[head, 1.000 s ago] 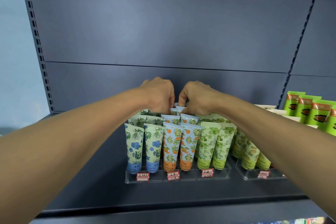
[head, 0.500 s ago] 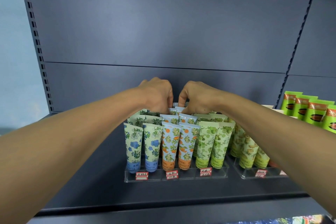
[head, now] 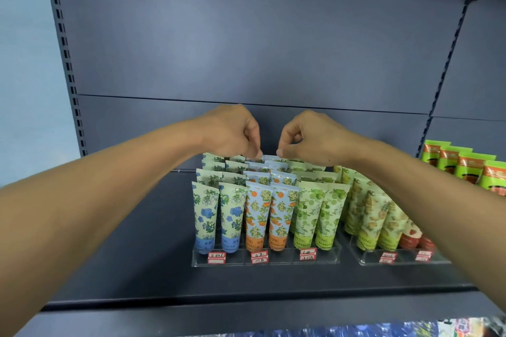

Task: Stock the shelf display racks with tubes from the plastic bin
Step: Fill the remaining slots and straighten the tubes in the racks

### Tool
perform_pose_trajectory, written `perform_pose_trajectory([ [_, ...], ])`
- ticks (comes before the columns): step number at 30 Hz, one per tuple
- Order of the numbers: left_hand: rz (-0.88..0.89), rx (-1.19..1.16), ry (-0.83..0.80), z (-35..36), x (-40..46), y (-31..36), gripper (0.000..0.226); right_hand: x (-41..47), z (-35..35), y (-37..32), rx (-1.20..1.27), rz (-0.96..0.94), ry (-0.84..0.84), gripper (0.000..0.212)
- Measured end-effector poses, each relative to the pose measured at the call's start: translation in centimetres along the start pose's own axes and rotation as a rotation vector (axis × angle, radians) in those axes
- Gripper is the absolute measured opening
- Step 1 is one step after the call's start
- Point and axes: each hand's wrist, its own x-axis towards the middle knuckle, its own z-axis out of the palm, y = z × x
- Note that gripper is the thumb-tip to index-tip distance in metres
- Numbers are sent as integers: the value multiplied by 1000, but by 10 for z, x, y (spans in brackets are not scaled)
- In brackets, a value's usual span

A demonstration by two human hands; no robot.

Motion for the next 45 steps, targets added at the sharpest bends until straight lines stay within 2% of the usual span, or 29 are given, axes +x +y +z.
perform_pose_trajectory([
  [5, 8, 76, -123, 4, -10, 6, 9, -8, 7, -8, -175, 19, -113, 15],
  [9, -4, 141, -146, 15, -8, 11, 15, -12, 14, -15, -265, 40, -123, 21],
  [12, -21, 165, -163, 19, -8, 13, 7, -10, 20, -17, -309, 57, -118, 17],
  [13, -24, 179, -164, 20, -7, 13, 13, -8, 22, -17, -315, 56, -115, 15],
  [15, -25, 197, -147, 20, -7, 13, 21, -5, 24, -16, -311, 54, -109, 14],
  [21, -12, 217, -107, 22, -8, 13, 27, -5, 27, -16, -292, 51, -86, 16],
  [27, -18, 210, -107, 22, -10, 14, 22, -8, 28, -17, -280, 45, -61, 14],
  [31, -26, 195, -114, 22, -11, 15, 11, -7, 29, -18, -304, 46, -45, 17],
  [41, -49, 160, -119, 20, -11, 15, 15, -9, 25, -19, -284, 40, -87, 18],
  [45, -28, 84, -71, 11, -17, 14, 14, -14, 16, -17, -189, 18, -11, 15],
])
